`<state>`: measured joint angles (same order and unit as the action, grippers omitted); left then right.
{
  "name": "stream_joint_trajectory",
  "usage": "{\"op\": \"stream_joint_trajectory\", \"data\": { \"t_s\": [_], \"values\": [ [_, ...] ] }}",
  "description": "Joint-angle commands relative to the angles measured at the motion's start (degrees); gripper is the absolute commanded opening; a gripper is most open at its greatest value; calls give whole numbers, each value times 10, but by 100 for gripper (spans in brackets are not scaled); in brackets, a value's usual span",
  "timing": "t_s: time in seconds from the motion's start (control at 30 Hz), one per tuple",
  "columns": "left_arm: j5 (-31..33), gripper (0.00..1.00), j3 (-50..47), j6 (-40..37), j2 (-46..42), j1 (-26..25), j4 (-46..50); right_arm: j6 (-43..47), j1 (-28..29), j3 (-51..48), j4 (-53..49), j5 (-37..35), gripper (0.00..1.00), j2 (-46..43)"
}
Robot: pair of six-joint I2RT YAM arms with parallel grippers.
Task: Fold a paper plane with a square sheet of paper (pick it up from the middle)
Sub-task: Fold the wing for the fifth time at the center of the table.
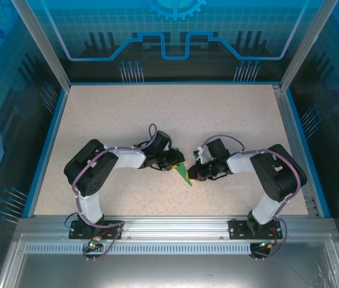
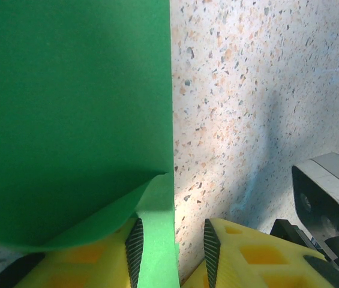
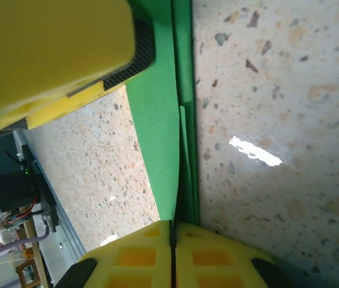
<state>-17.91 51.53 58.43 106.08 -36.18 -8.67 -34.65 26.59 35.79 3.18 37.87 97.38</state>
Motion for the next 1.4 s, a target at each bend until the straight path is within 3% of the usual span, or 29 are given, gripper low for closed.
{"op": "stream_joint_trajectory", "data": {
  "t_s": [0.0,0.17,0.57,0.83,1.37],
  "values": [
    [10,36,-2,-4,27,-3,64,27,27,-8,-89,-44,6,13],
    [12,36,2,-5,25,-3,71,28,32,-13,-111,-78,6,28],
    [15,35,11,-11,26,-3,88,18,31,-24,-132,-45,11,-56],
    [14,35,16,-12,28,-2,92,13,30,-18,-168,-88,4,-2],
    [15,35,23,-15,31,-3,104,8,31,-33,-207,-71,10,-58]
  ]
}}
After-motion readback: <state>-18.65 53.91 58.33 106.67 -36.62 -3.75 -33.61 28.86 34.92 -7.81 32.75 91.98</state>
